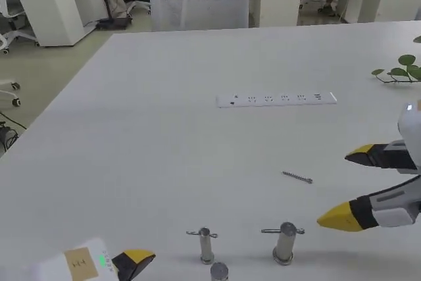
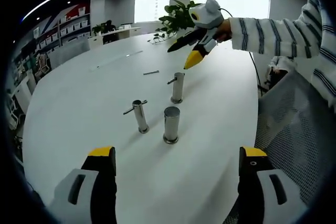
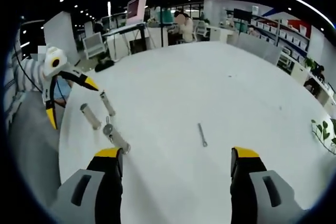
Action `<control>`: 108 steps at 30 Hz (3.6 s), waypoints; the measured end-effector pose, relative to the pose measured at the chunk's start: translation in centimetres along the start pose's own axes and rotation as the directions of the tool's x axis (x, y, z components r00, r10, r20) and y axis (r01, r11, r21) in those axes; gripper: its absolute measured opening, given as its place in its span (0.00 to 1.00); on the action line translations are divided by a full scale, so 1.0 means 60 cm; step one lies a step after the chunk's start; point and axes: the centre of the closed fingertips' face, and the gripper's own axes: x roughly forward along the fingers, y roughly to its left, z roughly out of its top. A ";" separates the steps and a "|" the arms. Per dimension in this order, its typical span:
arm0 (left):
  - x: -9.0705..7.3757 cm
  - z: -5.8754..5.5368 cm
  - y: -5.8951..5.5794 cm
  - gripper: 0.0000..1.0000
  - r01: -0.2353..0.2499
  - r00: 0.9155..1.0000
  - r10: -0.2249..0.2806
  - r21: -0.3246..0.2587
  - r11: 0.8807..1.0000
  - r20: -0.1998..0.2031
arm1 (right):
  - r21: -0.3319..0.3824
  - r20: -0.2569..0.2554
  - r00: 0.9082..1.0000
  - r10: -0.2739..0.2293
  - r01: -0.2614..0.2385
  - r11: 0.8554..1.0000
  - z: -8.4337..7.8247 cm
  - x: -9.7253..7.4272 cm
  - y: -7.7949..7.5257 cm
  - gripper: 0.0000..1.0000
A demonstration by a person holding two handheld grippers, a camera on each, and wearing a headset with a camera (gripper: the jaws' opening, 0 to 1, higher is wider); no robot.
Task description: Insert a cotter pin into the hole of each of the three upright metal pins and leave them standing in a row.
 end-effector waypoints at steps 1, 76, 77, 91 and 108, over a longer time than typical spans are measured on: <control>0.000 -0.001 0.000 0.98 0.000 1.000 0.000 -0.001 1.000 -0.002 | -0.010 -0.007 1.000 0.002 -0.002 1.000 0.001 0.005 -0.002 0.84; -0.015 -0.009 0.019 0.73 -0.042 0.999 0.043 -0.036 0.998 0.011 | -0.088 -0.249 0.969 0.004 -0.026 0.996 -0.024 0.107 -0.054 0.05; -0.015 -0.009 0.019 0.73 -0.044 0.999 0.044 -0.036 0.998 0.010 | -0.083 -0.252 0.968 0.001 -0.022 0.996 -0.024 0.107 -0.055 0.05; -0.016 -0.011 0.018 0.71 -0.041 0.999 0.041 -0.037 0.998 0.003 | -0.080 -0.241 0.970 -0.030 0.011 0.997 -0.023 0.108 -0.066 0.03; -0.022 -0.011 0.022 0.68 -0.053 0.999 0.053 -0.038 0.998 0.003 | -0.081 -0.208 0.977 -0.045 0.029 0.996 -0.006 0.092 -0.061 0.02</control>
